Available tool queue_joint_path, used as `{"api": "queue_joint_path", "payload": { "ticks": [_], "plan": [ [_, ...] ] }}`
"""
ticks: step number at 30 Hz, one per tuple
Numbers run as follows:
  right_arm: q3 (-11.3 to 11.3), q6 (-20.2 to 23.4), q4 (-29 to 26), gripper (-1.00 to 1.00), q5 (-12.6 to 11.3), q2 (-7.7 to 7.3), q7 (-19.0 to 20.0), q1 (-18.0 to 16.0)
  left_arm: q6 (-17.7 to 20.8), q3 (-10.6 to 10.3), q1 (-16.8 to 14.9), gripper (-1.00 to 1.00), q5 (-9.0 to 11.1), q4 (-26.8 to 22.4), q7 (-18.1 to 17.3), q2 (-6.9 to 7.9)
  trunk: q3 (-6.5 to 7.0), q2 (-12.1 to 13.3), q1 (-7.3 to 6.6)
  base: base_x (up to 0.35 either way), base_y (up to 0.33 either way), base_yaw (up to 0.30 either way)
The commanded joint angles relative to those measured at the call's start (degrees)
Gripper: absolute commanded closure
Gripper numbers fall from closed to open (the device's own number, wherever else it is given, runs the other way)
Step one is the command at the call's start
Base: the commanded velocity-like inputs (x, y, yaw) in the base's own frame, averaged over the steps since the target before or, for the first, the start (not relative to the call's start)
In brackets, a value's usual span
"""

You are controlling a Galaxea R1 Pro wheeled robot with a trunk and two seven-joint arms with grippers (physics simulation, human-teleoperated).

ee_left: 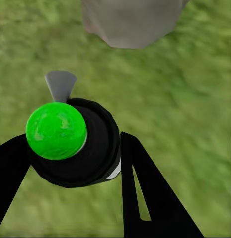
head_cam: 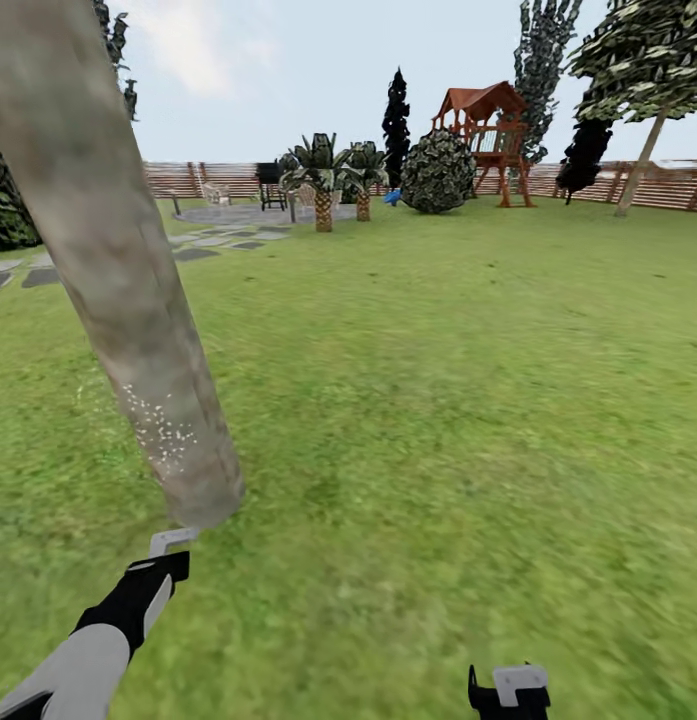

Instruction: In the garden, pick up the pesticide atomizer on the floor and spray pesticide onto both trees until each tree trunk is fully covered.

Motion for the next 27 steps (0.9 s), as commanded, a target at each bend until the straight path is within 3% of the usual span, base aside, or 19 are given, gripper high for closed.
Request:
{"api": "queue_joint_path", "payload": {
  "ticks": [1,11,20,27],
  "plan": [
    [-0.01,0.00,-0.02,-1.00,0.00,0.02,0.00,-0.03,0.00,0.05,0.02,1.00,-0.03,-0.03,-0.02,0.02,0.00,0.00,0.00,0.004,-0.272,0.078],
    [-0.01,0.00,0.05,-1.00,0.00,0.06,0.00,-0.02,0.00,0.00,0.03,1.00,-0.03,-0.46,-0.02,0.12,0.00,0.00,0.00,0.109,-0.252,0.023],
    [-0.01,0.00,0.05,-1.00,-0.01,0.12,0.00,-0.02,0.00,0.00,0.03,1.00,-0.03,-0.48,-0.02,0.03,0.00,0.00,0.00,0.226,-0.204,0.259],
    [-0.01,0.00,0.01,-1.00,0.01,0.04,0.00,-0.02,0.00,0.01,0.03,1.00,-0.03,-0.63,-0.02,-0.06,0.00,0.00,0.00,0.038,-0.265,0.199]
  ]
}}
